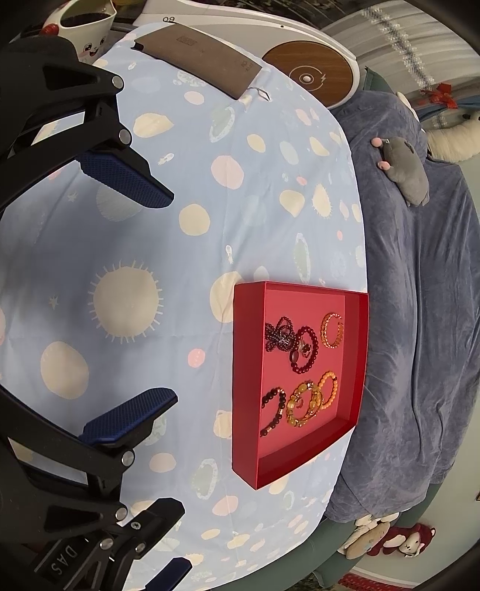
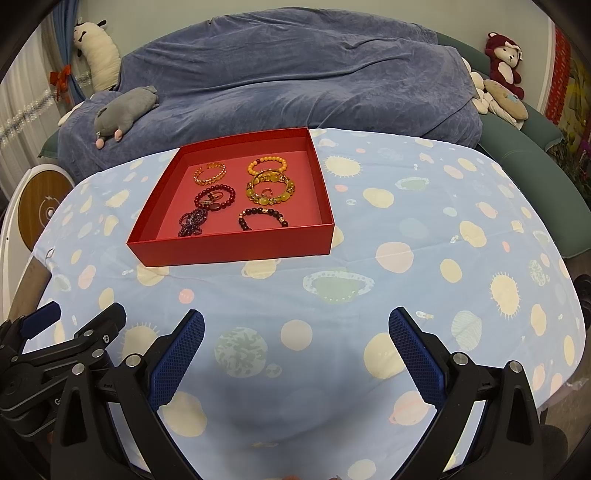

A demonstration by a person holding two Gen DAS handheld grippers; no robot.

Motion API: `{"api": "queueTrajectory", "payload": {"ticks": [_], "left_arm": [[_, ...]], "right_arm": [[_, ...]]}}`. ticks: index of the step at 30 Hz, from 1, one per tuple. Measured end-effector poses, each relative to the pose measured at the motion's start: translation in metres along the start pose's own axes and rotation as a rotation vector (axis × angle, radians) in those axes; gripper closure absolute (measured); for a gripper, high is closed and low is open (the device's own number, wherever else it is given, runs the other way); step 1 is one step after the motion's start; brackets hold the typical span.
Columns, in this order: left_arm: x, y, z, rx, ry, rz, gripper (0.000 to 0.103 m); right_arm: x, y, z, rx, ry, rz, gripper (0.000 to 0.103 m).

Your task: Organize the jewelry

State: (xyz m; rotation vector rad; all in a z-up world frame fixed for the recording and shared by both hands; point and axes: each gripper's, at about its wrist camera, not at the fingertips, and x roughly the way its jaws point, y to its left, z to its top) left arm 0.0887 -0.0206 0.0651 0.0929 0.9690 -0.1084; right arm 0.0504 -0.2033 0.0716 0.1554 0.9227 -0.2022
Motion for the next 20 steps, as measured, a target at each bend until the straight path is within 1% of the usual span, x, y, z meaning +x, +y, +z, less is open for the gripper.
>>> {"api": "queueTrajectory", "payload": {"ticks": [20], "left_arm": [[-0.0002,-0.0036,0.0,0.019,-0.008,0.003,0.009]], "right_arm": [[0.001,0.0044,-0.002,-0.002,0.0,-0.006,0.006]]}}
